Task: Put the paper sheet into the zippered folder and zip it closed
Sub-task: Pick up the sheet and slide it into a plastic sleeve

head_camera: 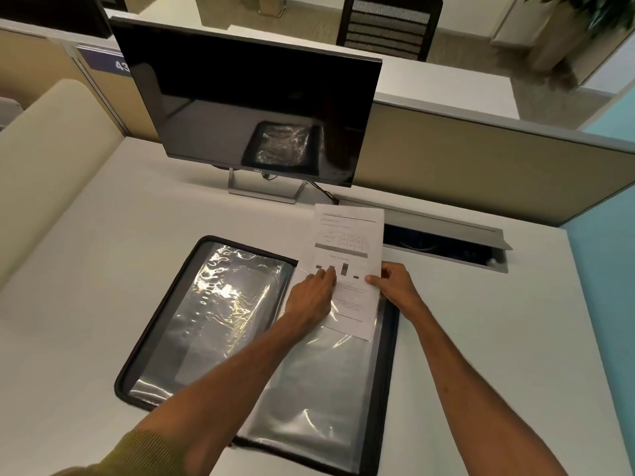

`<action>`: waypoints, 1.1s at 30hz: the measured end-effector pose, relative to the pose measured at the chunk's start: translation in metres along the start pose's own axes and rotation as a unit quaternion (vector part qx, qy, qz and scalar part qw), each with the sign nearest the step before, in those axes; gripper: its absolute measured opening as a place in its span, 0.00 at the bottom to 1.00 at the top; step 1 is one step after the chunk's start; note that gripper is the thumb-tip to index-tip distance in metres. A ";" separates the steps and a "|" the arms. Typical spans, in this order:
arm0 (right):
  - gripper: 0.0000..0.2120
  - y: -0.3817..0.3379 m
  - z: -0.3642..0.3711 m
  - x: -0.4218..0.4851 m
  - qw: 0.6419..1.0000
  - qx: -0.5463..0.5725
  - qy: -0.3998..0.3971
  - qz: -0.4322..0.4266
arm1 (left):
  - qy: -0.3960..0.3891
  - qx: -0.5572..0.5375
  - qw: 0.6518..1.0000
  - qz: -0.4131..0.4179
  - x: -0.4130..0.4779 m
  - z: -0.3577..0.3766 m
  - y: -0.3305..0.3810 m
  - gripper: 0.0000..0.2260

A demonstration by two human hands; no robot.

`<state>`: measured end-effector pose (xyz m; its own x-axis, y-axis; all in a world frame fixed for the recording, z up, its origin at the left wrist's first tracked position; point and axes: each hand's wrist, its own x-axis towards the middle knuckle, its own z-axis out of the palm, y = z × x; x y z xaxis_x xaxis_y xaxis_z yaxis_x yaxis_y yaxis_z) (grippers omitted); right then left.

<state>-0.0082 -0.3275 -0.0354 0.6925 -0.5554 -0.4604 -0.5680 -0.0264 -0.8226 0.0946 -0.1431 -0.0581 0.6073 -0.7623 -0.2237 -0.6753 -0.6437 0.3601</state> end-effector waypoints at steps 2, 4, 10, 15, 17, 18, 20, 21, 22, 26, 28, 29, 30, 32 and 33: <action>0.22 -0.008 0.003 0.004 1.000 0.015 0.016 -0.021 | -0.002 0.000 1.000 0.002 0.000 0.001 -0.001 0.10; 0.21 -0.020 0.007 0.010 0.998 0.022 0.050 -0.029 | -0.001 -0.005 1.000 0.008 0.000 0.001 -0.003 0.10; 0.15 -0.032 0.011 0.023 0.993 0.009 0.114 -0.028 | -0.004 -0.012 1.000 0.024 0.003 0.000 -0.007 0.09; 0.15 -0.017 0.000 0.018 0.998 -0.016 0.063 -0.007 | -0.002 -0.010 1.000 0.016 0.003 0.001 -0.004 0.09; 0.16 -0.015 -0.004 0.015 0.998 -0.013 0.061 -0.004 | 0.000 -0.010 1.000 0.015 0.003 0.003 -0.002 0.10; 0.17 -0.016 -0.004 0.015 0.997 -0.007 0.070 -0.013 | 0.002 -0.008 1.000 0.016 0.002 0.003 -0.001 0.10; 0.19 -0.022 -0.003 0.016 0.995 0.003 0.092 -0.032 | 0.004 -0.007 1.000 0.018 0.000 0.002 -0.001 0.10; 0.19 -0.025 -0.001 0.018 0.994 -0.001 0.100 -0.034 | 0.007 -0.007 1.000 0.019 -0.002 0.002 -0.002 0.11; 0.19 -0.027 0.001 0.020 0.994 -0.007 0.104 -0.031 | 0.010 -0.007 1.000 0.019 -0.003 0.002 -0.003 0.11; 0.19 -0.035 0.004 0.022 0.995 -0.004 0.090 -0.033 | 0.018 -0.002 1.000 0.023 -0.006 0.001 -0.006 0.12; 0.20 -0.035 0.002 0.020 0.997 -0.006 0.073 -0.040 | 0.023 0.000 0.999 0.026 -0.007 0.001 -0.006 0.12; 0.20 -0.033 0.000 0.019 0.997 -0.011 0.061 -0.040 | 0.027 -0.003 0.999 0.027 -0.008 0.002 -0.006 0.12; 0.20 -0.031 -0.002 0.017 0.998 -0.016 0.045 -0.036 | 0.029 -0.008 0.999 0.028 -0.009 0.002 -0.005 0.13; 0.20 -0.026 -0.006 0.016 0.999 -0.021 0.009 -0.022 | 0.031 -0.013 0.999 0.028 -0.010 0.003 -0.005 0.15; 0.19 -0.025 -0.007 0.015 1.000 -0.023 -0.005 -0.015 | 0.031 -0.014 0.999 0.026 -0.011 0.003 -0.004 0.16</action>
<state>0.0135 -0.3408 -0.0197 0.7140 -0.5446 -0.4400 -0.5667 -0.0805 -0.8200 0.0897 -0.1320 -0.0595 0.5962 -0.7891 -0.1481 -0.6955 -0.5998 0.3957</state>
